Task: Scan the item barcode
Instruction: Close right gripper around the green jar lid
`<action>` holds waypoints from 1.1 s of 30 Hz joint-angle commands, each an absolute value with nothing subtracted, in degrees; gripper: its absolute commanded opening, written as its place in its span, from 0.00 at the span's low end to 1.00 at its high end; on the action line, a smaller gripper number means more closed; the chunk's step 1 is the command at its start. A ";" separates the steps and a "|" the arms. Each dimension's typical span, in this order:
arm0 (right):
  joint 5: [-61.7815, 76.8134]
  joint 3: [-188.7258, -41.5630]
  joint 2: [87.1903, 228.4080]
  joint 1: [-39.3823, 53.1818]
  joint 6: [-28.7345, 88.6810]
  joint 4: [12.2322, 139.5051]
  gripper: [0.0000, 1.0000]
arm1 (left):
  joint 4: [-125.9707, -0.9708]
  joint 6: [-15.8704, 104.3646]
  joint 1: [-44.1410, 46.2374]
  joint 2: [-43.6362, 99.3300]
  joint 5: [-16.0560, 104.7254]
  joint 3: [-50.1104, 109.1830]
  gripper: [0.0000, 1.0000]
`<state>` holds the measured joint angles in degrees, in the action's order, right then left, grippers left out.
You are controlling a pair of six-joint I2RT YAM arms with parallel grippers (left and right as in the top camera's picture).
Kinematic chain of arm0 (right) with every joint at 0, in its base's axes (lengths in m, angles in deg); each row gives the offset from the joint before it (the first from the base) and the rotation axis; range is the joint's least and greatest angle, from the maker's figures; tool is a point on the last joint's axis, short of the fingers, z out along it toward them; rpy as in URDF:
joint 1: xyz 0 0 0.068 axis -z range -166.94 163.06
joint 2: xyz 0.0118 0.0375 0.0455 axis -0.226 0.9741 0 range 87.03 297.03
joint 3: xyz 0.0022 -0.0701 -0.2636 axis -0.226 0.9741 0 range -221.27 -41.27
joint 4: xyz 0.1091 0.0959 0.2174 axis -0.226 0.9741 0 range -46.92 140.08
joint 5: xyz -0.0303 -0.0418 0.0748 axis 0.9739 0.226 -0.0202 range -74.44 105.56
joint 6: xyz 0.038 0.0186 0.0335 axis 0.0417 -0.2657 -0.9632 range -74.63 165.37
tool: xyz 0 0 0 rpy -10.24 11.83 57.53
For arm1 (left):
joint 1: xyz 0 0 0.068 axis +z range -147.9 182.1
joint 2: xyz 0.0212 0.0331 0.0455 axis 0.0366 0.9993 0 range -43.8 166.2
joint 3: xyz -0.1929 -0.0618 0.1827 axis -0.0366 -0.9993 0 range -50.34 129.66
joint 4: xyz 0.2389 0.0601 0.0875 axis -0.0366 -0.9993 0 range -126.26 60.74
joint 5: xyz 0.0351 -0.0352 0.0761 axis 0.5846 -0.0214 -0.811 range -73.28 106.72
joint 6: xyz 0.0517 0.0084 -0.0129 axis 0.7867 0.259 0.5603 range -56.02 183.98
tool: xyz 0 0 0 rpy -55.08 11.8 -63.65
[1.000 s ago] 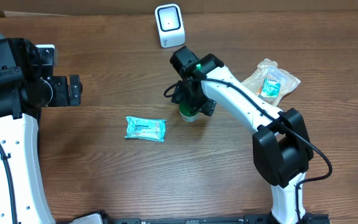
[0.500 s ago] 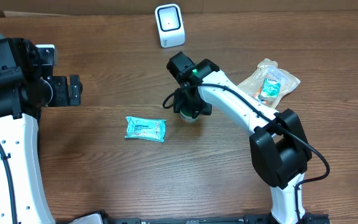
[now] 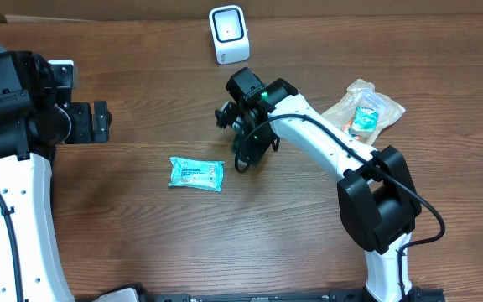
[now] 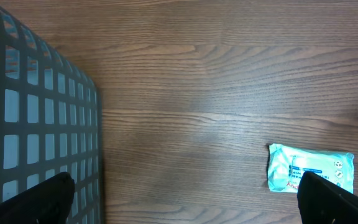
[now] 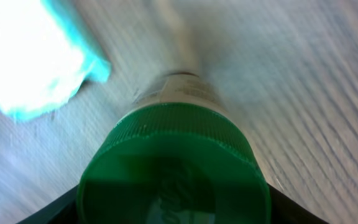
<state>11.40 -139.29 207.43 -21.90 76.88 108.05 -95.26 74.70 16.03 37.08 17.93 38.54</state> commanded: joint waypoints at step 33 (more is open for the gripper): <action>9.54 -140.51 207.05 -22.22 18.76 110.63 0.96 | -95.06 75.58 16.34 36.45 17.78 39.55 1.00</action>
<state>8.58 -141.12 207.53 -21.96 20.36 111.07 -95.26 74.70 16.03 37.08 17.93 38.54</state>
